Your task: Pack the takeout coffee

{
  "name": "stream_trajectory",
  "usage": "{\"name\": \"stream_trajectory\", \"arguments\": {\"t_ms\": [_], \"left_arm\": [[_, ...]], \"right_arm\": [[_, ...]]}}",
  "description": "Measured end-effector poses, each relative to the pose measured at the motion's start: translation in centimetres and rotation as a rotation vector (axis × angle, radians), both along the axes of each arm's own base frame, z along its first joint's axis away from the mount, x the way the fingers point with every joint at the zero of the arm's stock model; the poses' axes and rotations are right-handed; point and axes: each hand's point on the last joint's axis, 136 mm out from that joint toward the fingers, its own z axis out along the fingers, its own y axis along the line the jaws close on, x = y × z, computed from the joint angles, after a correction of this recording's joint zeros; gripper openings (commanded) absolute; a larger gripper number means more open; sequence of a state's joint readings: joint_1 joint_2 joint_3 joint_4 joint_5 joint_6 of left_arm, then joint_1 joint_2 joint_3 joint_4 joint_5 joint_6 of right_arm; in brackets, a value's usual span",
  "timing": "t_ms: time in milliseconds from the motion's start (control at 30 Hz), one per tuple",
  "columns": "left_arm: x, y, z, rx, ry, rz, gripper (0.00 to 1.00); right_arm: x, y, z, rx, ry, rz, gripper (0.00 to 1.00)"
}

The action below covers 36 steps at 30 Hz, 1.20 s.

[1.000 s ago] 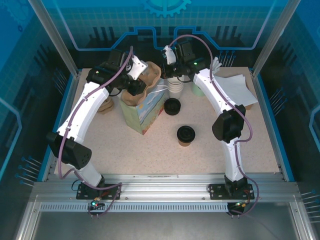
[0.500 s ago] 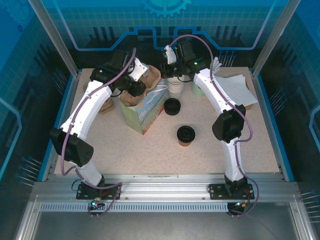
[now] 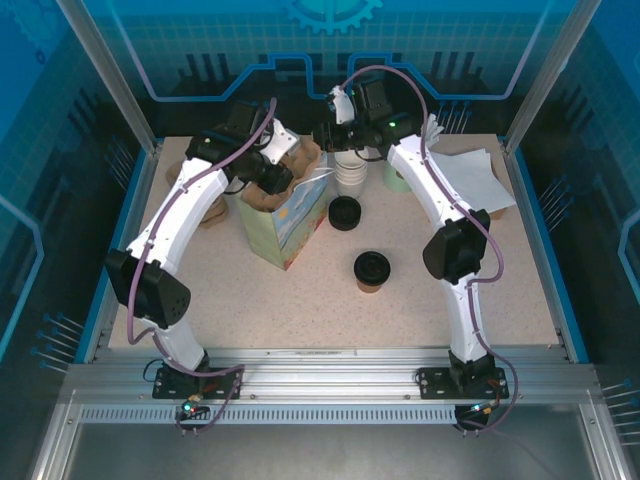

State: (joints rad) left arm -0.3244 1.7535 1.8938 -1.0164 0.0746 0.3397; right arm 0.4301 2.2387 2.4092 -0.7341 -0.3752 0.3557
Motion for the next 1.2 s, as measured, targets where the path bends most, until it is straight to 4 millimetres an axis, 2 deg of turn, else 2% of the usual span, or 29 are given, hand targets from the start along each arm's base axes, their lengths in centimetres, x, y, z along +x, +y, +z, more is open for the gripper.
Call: {"name": "stream_trajectory", "arguments": {"t_ms": [333, 800, 1200], "left_arm": [[-0.1, 0.3, -1.1, 0.023, 0.047, 0.016, 0.31], [-0.3, 0.8, -1.1, 0.023, 0.066, 0.040, 0.31], [-0.6, 1.2, -1.7, 0.045, 0.089, 0.049, 0.31]], "right_arm": [[0.7, -1.2, 0.3, -0.005, -0.003, -0.028, 0.22], [0.8, -1.9, -0.3, -0.036, -0.005, -0.046, 0.31], [-0.5, -3.2, 2.9, -0.054, -0.072, -0.061, 0.33]]}}
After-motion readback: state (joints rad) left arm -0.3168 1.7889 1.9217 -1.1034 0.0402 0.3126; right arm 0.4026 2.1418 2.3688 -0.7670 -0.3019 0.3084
